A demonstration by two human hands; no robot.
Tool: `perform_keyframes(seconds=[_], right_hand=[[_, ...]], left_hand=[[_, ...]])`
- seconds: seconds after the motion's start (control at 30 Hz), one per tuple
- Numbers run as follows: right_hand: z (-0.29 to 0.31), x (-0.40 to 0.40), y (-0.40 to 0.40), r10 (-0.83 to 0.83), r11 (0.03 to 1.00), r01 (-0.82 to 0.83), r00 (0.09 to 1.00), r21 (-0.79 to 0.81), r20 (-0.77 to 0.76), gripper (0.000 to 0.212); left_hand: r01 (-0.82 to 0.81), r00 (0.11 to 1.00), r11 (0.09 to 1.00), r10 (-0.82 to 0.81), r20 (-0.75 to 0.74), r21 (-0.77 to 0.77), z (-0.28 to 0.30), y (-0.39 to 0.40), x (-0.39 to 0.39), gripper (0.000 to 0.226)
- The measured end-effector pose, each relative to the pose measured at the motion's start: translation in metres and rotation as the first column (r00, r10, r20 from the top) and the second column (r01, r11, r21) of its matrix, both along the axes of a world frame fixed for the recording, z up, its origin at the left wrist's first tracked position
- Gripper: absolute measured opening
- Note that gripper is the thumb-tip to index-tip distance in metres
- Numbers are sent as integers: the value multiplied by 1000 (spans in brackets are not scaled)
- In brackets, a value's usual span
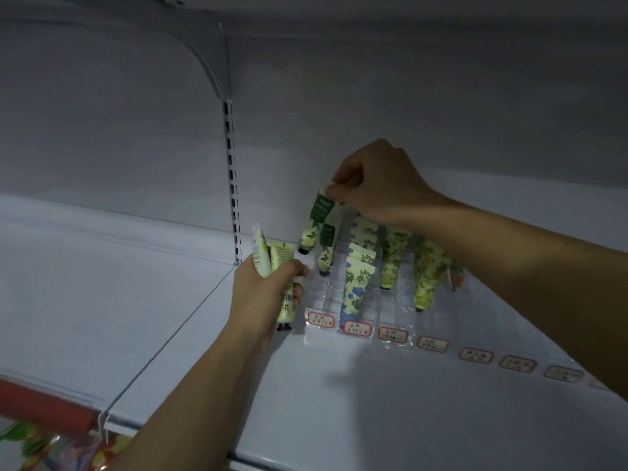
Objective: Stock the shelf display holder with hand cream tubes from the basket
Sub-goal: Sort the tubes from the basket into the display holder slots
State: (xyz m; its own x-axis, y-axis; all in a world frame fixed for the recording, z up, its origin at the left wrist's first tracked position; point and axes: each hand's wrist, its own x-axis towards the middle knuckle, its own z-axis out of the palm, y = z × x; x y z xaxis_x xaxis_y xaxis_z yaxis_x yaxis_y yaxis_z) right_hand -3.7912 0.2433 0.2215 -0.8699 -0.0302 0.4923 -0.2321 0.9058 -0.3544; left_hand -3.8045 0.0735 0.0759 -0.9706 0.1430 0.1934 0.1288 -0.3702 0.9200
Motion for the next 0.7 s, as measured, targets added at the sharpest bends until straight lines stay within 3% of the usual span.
perform_keyframes(seconds=[0.17, 0.43, 0.7], right_hand=[[-10, 4, -2, -52, 994, 48, 998, 95, 37, 13], [-23, -4, -12, -118, 981, 93, 983, 170, 143, 11], [-22, -10, -11, -142, 981, 118, 978, 156, 154, 15]], left_hand=[[12, 995, 996, -21, 96, 92, 0, 1, -1, 7], [134, 988, 979, -144, 53, 156, 1, 1, 1, 11], [362, 926, 886, -377, -6, 289, -2, 0, 1, 49]])
